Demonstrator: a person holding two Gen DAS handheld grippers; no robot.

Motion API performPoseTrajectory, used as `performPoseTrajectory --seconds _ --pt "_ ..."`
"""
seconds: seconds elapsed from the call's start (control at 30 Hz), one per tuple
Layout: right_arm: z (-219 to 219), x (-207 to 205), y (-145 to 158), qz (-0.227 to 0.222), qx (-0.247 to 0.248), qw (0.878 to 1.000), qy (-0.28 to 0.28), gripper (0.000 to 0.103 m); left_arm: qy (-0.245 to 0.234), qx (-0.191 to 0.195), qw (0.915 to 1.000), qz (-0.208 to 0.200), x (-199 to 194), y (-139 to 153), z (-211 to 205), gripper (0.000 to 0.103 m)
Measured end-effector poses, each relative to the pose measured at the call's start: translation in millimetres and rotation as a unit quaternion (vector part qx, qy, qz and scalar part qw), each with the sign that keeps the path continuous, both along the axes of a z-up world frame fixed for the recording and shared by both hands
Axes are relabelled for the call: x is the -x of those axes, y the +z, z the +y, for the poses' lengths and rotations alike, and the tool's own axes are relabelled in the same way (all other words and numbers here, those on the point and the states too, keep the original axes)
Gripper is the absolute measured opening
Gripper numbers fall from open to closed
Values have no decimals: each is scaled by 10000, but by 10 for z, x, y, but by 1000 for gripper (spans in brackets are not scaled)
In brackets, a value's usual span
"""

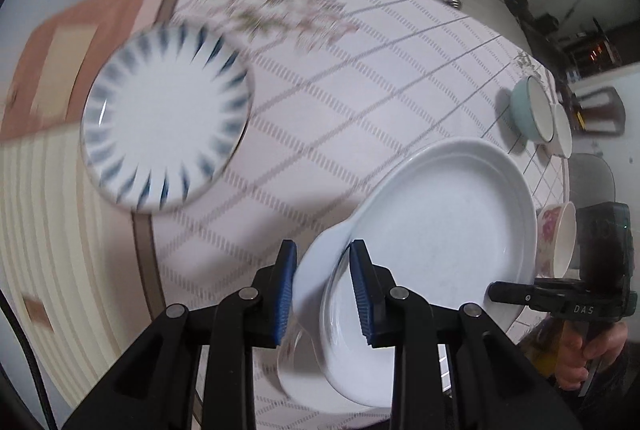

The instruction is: Organize plates and bowls

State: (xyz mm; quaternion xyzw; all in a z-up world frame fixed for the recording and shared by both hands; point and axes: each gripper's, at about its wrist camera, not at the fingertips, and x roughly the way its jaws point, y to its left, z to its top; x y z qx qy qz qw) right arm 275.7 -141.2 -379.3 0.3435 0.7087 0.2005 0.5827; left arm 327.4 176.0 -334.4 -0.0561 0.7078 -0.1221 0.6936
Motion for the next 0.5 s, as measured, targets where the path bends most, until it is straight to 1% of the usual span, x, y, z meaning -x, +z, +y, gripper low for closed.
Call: performPoseTrajectory --seconds 0.07,0.23,0.4,0.5 --pt "80 150 -54 74 8 9998 181 12 147 -22 9998 105 216 -68 95 24" --pt "201 379 -202 225 61 9986 479 12 444 -75 9983 360 660 -260 256 24" --pt "267 524 -318 294 123 9968 727 12 621 -108 9970 449 909 -362 328 24" --pt "333 519 -362 287 169 9961 815 12 708 -114 9963 483 998 -413 354 24"
